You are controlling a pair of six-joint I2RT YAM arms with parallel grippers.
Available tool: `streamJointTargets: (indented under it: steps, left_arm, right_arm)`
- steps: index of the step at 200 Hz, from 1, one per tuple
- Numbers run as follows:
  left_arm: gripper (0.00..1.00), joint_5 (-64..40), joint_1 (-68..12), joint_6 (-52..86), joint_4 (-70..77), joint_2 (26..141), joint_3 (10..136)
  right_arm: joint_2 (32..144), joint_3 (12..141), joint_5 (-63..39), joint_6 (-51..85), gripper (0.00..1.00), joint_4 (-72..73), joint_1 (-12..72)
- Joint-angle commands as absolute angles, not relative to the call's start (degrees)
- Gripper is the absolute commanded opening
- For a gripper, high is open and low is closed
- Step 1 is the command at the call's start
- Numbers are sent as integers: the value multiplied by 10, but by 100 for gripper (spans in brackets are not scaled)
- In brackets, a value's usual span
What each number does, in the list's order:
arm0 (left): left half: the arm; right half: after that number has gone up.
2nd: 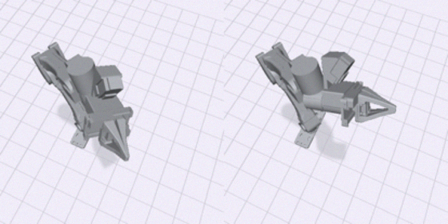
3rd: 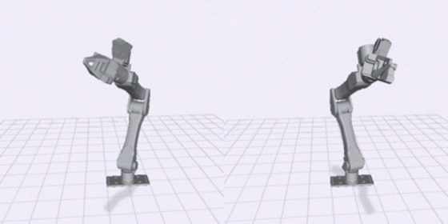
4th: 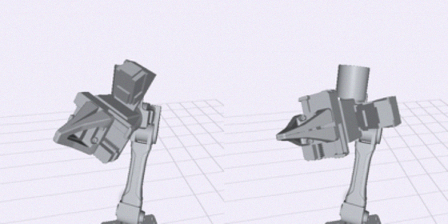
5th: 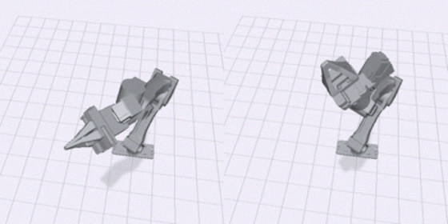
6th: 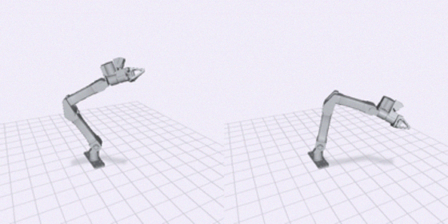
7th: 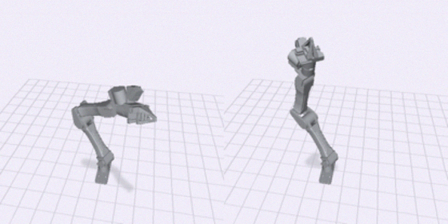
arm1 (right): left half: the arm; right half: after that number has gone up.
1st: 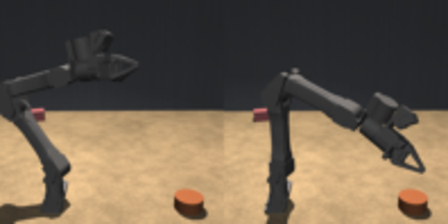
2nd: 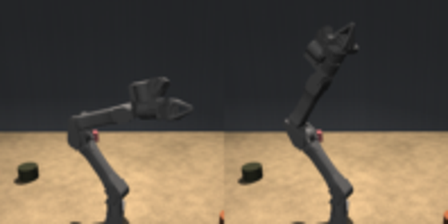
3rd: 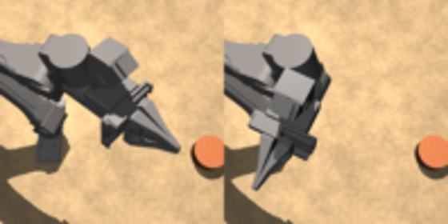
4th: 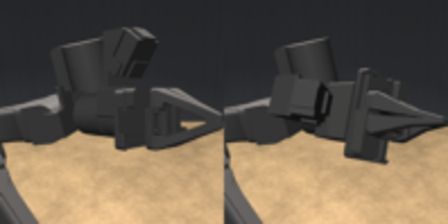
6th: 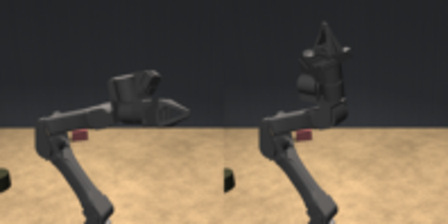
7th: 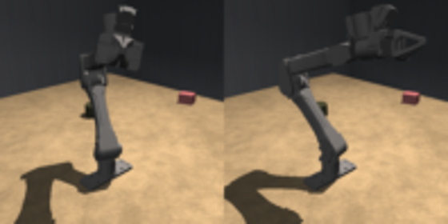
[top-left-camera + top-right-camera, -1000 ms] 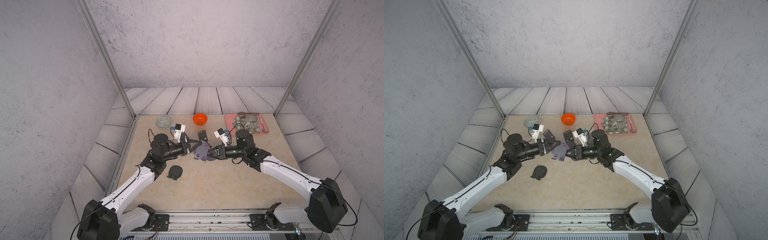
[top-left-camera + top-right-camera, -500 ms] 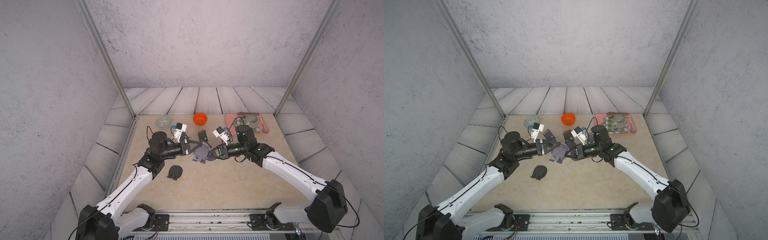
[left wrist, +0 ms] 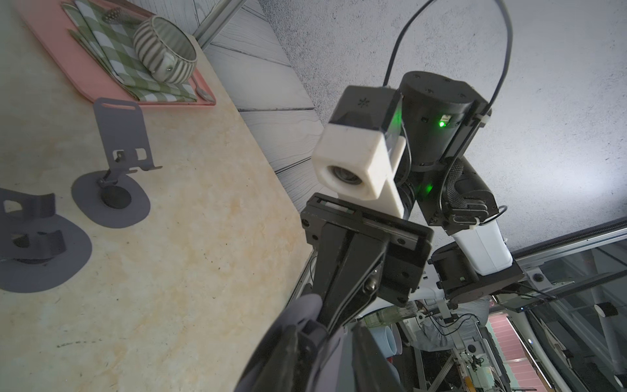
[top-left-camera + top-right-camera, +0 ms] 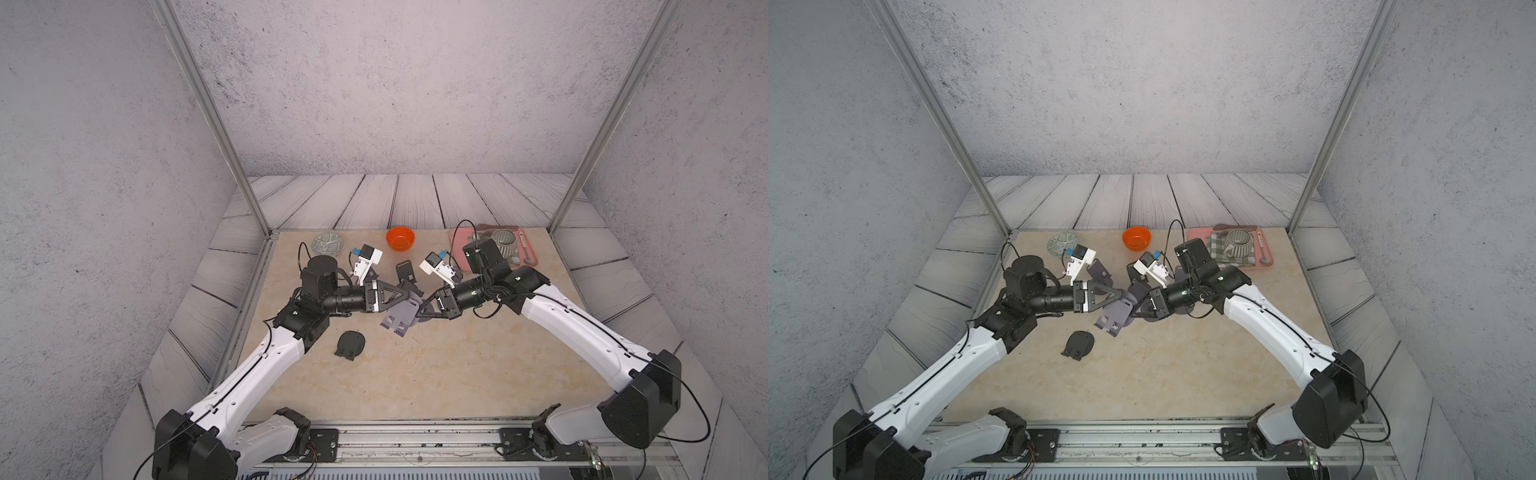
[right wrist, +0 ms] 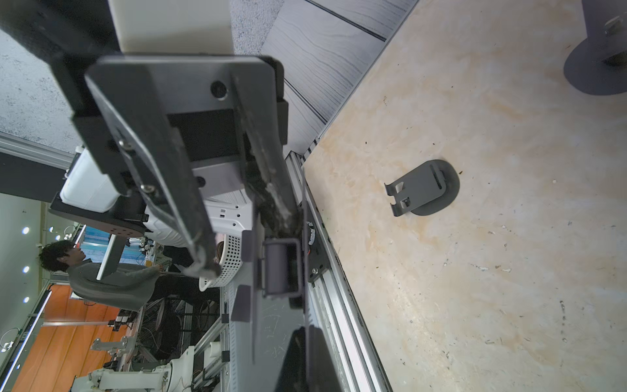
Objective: Open the phone stand
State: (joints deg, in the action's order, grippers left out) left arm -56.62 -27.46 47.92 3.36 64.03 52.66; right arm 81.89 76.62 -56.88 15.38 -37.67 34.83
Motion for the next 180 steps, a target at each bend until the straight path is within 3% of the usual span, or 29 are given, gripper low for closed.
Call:
streamJointTargets:
  steps: [1, 10, 30, 103, 180]
  left_arm:
    - [28, -616, -290, 457, 4, 644, 540]
    - [24, -616, -290, 454, -2, 644, 540]
    - [0, -618, -290, 441, -20, 647, 545]
    - [0, -553, -281, 496, 77, 644, 581]
    - [0, -272, -271, 449, 171, 612, 627]
  right_arm:
    - [830, 792, -563, 124, 0, -389, 352]
    - [831, 795, -569, 122, 0, -391, 352]
    - [831, 800, -574, 120, 0, -396, 352]
    - [854, 745, -605, 167, 0, -362, 350]
    - [848, 607, -609, 302, 0, -206, 350]
